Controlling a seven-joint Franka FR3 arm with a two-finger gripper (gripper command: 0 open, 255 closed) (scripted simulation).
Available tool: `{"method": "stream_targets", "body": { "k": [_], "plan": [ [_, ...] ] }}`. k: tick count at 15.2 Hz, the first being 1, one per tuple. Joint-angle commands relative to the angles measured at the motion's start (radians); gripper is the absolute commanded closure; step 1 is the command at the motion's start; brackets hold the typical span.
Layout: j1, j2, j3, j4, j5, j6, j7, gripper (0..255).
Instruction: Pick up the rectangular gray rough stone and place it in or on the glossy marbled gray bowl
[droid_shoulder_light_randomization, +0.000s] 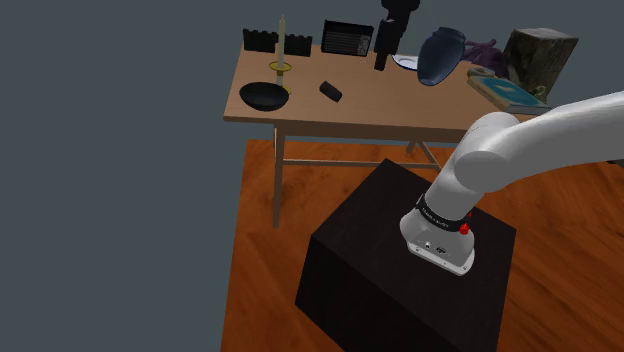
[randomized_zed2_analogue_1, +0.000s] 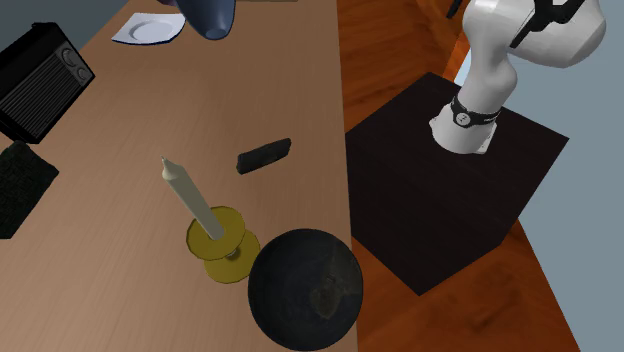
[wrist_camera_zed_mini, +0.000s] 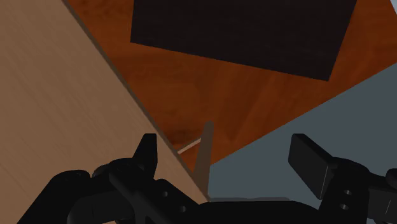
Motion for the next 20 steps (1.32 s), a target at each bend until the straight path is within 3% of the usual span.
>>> {"method": "stream_targets", "body": {
  "k": [1,10,20],
  "plan": [
    [0.0,0.0,0.0,0.0,0.0,0.0,0.0,0],
    [-0.075,0.267,-0.061,0.009,-0.052,0.26,0.035,0],
    [-0.143,0.613,-0.129,0.137,-0.083,0.481,0.07,0]
  ]
}}
